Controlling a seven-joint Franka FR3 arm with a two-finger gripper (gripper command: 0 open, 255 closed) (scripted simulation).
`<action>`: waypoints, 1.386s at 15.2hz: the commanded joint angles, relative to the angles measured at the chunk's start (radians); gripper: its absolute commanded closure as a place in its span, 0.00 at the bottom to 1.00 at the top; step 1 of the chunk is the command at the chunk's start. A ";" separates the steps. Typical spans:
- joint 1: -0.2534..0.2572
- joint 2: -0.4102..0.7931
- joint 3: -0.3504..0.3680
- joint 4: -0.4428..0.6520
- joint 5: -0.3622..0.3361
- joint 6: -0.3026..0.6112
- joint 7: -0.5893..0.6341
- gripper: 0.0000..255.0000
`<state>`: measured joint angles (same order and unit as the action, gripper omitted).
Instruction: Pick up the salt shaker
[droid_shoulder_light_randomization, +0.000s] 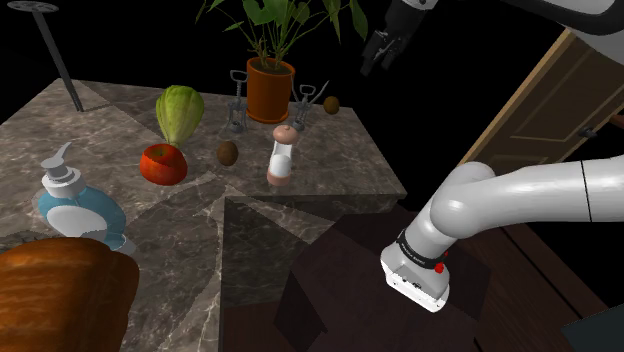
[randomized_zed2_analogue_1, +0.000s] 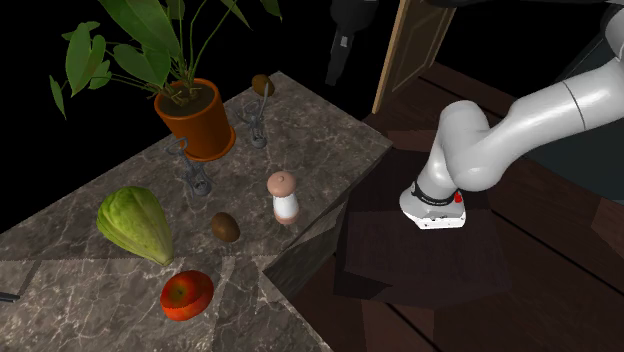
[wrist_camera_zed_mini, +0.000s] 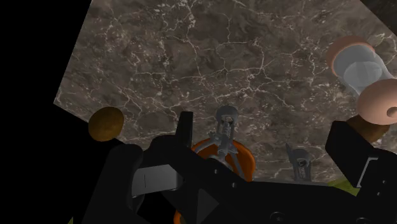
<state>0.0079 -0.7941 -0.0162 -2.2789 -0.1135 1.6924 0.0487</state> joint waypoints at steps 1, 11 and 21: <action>0.000 0.000 0.000 0.000 0.000 0.000 0.000 0.00; 0.052 0.238 0.141 0.007 0.063 0.136 0.150 0.00; 0.093 0.545 0.270 0.114 0.072 0.243 0.300 0.00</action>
<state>0.0955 -0.2890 0.2387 -2.1806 -0.0393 1.9214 0.3277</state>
